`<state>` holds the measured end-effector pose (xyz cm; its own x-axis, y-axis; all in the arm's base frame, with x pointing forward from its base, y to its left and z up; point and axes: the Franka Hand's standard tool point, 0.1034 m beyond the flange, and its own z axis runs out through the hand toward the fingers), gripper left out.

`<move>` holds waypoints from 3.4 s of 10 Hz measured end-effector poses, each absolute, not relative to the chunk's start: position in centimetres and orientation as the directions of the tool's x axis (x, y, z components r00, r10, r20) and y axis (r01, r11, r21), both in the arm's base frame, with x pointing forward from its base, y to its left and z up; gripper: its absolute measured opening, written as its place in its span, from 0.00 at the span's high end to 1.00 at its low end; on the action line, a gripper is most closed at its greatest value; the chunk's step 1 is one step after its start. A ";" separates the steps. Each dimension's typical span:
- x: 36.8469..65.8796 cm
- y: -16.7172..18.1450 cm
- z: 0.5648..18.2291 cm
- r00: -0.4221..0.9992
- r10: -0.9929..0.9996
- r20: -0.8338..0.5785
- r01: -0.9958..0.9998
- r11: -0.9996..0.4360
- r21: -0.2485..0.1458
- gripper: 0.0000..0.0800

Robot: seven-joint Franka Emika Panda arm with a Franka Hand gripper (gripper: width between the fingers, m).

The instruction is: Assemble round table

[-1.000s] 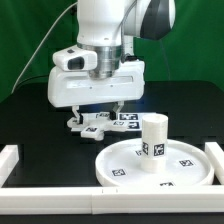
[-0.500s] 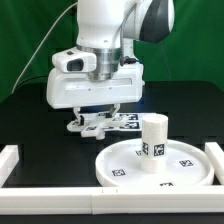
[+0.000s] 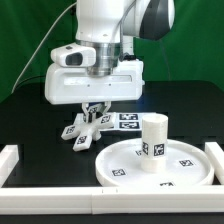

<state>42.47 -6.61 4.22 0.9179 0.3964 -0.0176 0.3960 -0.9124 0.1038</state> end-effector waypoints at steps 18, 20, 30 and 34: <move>42.9 -11.0 7.5 0.932 0.312 -0.186 0.178 -0.838 -0.515 0.19; 42.7 -11.4 7.3 0.933 0.300 -0.196 0.158 -0.835 -0.527 0.19; 44.7 -10.6 7.0 0.967 0.206 -0.153 0.099 -0.849 -0.519 0.19; 46.1 -10.6 4.9 0.992 0.115 -0.047 0.080 -0.882 -0.465 0.19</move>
Offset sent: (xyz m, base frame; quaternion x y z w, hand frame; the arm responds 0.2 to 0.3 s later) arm 0.0000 0.0000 0.0000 0.0000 0.0000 0.0000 1.0000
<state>46.06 -10.59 4.88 0.9923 0.1148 -0.0469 0.0800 -0.8816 -0.4653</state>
